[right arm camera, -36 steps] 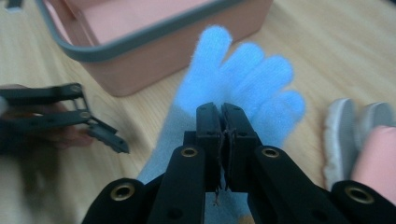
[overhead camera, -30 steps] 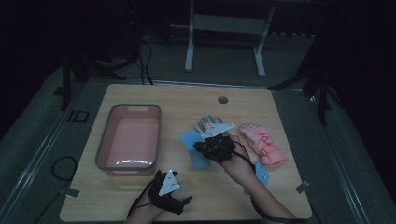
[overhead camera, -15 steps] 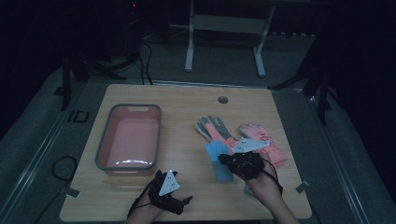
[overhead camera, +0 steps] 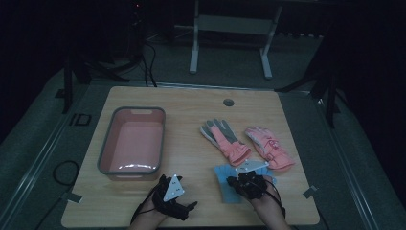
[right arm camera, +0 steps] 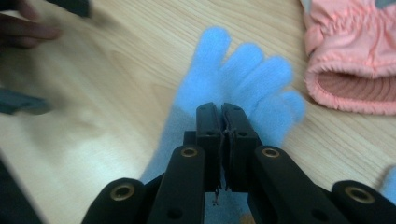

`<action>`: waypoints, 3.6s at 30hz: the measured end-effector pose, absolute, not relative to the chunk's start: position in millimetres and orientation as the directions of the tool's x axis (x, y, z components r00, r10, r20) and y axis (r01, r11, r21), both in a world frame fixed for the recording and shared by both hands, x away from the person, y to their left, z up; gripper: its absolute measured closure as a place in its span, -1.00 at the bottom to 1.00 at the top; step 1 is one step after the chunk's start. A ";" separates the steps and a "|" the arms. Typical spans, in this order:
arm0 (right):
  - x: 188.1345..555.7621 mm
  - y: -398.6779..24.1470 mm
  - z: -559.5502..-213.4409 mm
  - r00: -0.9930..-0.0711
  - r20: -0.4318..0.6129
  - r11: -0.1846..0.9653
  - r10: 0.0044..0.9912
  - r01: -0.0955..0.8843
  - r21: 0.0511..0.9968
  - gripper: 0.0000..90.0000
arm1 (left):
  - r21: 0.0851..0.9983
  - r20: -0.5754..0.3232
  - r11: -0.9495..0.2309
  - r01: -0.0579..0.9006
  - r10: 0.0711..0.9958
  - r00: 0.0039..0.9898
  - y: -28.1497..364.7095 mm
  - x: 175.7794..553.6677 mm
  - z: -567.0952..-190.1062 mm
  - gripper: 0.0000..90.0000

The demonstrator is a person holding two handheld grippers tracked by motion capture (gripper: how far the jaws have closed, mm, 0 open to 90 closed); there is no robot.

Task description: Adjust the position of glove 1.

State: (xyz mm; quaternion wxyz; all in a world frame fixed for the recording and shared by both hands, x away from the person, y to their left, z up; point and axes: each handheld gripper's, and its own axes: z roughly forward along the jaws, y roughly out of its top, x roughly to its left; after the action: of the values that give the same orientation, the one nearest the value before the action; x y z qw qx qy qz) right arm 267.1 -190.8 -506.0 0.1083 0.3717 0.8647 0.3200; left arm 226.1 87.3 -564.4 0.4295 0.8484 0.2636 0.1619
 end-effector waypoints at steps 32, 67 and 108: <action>282.8 -266.8 -480.5 -0.690 0.002 0.525 0.724 0.553 0.647 0.50 | 0.809 0.044 -0.495 0.316 0.587 0.808 87.1 226.5 -564.6 -0.95; 261.6 -291.3 -501.0 -0.637 0.007 0.487 0.771 0.596 0.638 0.95 | 0.803 0.039 -0.499 0.325 0.588 0.808 87.1 227.1 -564.7 -0.95; 286.6 -202.9 -502.8 -0.892 -0.011 0.715 0.452 0.356 0.602 0.95 | 0.799 0.048 -0.509 0.318 0.582 0.812 86.8 227.0 -564.7 -0.95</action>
State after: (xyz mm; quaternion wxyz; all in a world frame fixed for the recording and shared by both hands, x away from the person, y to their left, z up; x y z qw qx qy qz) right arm 286.6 -202.9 -502.8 0.0788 0.2189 0.9227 0.3074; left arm 227.0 86.8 -564.7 0.4193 0.8544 0.2635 0.1573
